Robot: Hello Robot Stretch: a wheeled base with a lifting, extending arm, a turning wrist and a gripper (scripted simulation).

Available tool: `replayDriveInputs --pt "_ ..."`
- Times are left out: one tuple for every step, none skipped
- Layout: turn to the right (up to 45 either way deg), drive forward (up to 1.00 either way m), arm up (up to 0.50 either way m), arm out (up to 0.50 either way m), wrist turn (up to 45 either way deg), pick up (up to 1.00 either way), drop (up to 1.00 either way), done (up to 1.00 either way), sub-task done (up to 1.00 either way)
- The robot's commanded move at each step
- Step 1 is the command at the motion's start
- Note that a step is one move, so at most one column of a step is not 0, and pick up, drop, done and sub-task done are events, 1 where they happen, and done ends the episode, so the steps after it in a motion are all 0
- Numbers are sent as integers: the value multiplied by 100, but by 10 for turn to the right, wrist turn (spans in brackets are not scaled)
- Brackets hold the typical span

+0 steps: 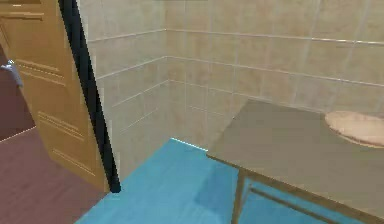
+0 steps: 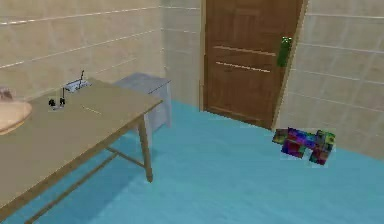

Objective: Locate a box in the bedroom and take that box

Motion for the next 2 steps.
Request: replayDriveInputs --pt "-450 0 0 0 0 0 0 0 0" --pt "-210 0 0 0 0 0 0 0 0"
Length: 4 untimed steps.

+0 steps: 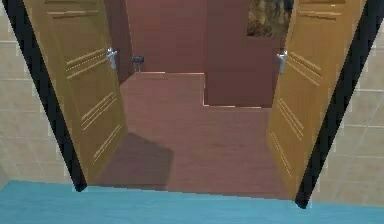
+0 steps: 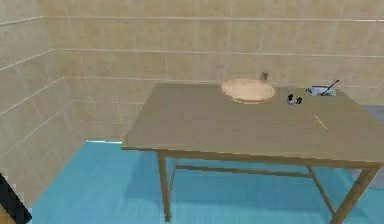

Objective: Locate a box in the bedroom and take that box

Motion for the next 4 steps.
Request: replayDriveInputs --pt "0 100 0 0 0 0 0 0 0" --pt "0 100 0 0 0 0 0 0 0" --pt "-60 0 0 0 0 0 0 0 0" --pt "0 55 0 0 0 0 0 0 0"
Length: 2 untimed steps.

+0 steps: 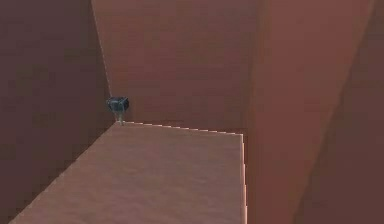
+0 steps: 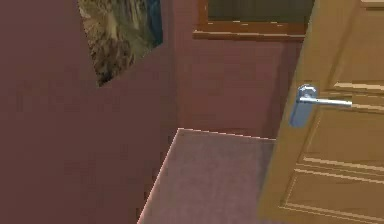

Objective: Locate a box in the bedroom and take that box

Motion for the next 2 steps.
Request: replayDriveInputs --pt "-450 0 0 0 0 0 0 0 0" --pt "-180 0 0 0 0 0 0 0 0"
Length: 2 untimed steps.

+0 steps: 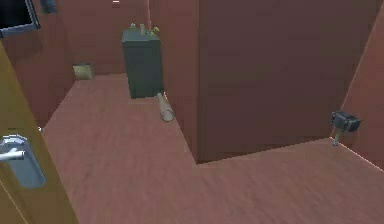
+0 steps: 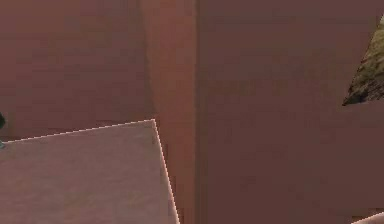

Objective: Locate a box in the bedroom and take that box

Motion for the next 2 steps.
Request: replayDriveInputs --pt "0 85 0 0 0 0 0 0 0" --pt "450 0 0 0 0 0 0 0 0"
